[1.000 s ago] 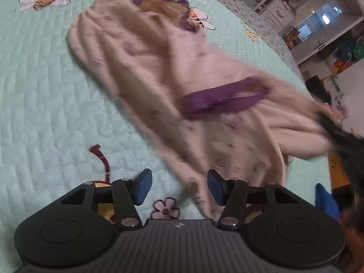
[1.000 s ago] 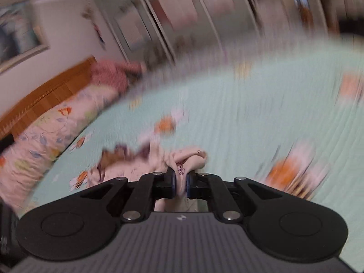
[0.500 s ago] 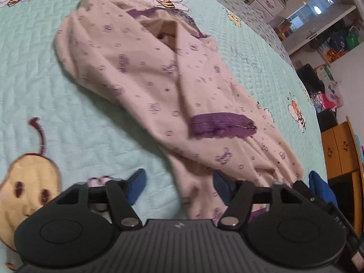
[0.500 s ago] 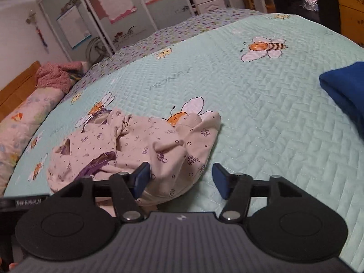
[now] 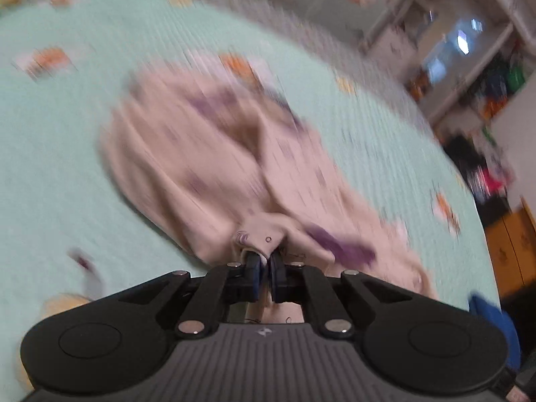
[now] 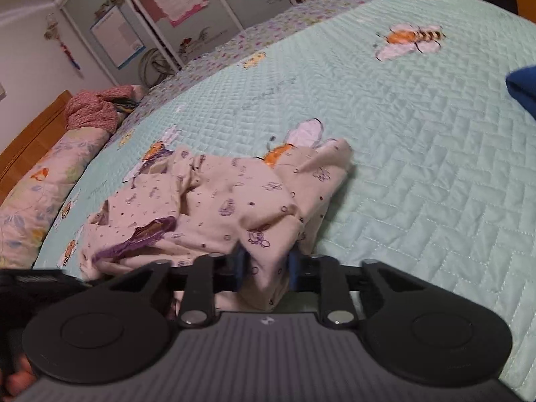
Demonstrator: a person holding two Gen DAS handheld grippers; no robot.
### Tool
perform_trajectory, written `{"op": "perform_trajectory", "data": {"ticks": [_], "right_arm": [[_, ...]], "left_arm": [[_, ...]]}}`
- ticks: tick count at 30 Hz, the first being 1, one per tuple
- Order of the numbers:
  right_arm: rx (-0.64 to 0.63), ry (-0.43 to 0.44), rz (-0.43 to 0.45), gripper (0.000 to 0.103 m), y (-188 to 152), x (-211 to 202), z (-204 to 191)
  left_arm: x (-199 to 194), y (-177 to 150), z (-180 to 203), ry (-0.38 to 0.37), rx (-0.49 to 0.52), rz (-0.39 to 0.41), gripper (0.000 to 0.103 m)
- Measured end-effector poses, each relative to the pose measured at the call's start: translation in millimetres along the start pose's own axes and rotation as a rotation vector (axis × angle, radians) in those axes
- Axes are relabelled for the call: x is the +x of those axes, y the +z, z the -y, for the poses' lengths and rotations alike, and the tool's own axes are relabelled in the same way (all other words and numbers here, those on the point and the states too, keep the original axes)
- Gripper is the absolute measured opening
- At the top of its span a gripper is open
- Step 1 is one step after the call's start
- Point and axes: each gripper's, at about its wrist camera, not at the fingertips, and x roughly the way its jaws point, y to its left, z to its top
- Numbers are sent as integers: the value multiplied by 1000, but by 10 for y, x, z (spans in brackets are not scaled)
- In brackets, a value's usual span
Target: Fold clothes
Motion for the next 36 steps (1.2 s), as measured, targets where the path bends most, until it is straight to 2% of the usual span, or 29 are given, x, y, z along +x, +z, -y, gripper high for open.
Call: {"op": "perform_trajectory", "data": {"ticks": [2,4,6,8,9,10,11,12,13,16,18,20,22,23,25,27,29,32,33,36], "right_arm": [[21,54,-26,15,-5,-48,-82],[92,184,-100,14,-53,-112,-182],[119,340,-183,11,-158,-189,-362],[174,441,-272,10,-289,-183,-458],[194,429,-325,10,-350,-129,-459],[180,359,-372,12,-396,-69,-441],[141,249,-407,15,-430,-20,-416],[104,141,-430,17,-452,6,-382],[92,88,-435,13,-445,-20,-326],[93,74,-395,28,-303,-252,-211],[61,43,-333,31,-159,-449,-211],[8,50,-243,35,-6,-593,-284],[-51,70,-156,48,131,-626,-406],[-90,75,-118,59,189,-603,-481],[-191,92,-63,62,298,-400,-677],[-293,110,-17,62,396,-166,-891],[-403,134,-19,62,426,85,-1168],[-505,171,-95,63,475,540,-1470],[-533,167,-129,66,466,704,-1551],[-602,110,-238,64,355,1183,-1715]], "left_arm": [[-303,231,-224,58,-41,117,5],[-648,485,-450,144,-54,262,5],[-946,714,-627,262,-46,389,5],[-1086,875,-792,383,-45,438,5],[-1089,942,-865,435,-26,422,6],[-1027,988,-932,473,2,366,6],[-950,988,-1008,480,9,307,6],[-876,959,-1090,466,4,253,7],[-815,905,-1163,454,-3,205,10],[-712,644,-1337,425,-43,109,18],[-707,450,-1401,398,-99,92,18],[-690,292,-1349,338,-124,82,18],[-633,169,-1193,264,-96,61,20],[-586,136,-1127,221,-80,43,21],[-452,97,-988,143,-56,2,30],[-286,102,-880,113,-55,-31,31],[-153,125,-835,123,-49,-39,31],[-1,135,-801,141,-55,-55,32],[37,127,-795,143,-62,-64,32],[115,92,-803,146,-66,-91,33]]}}
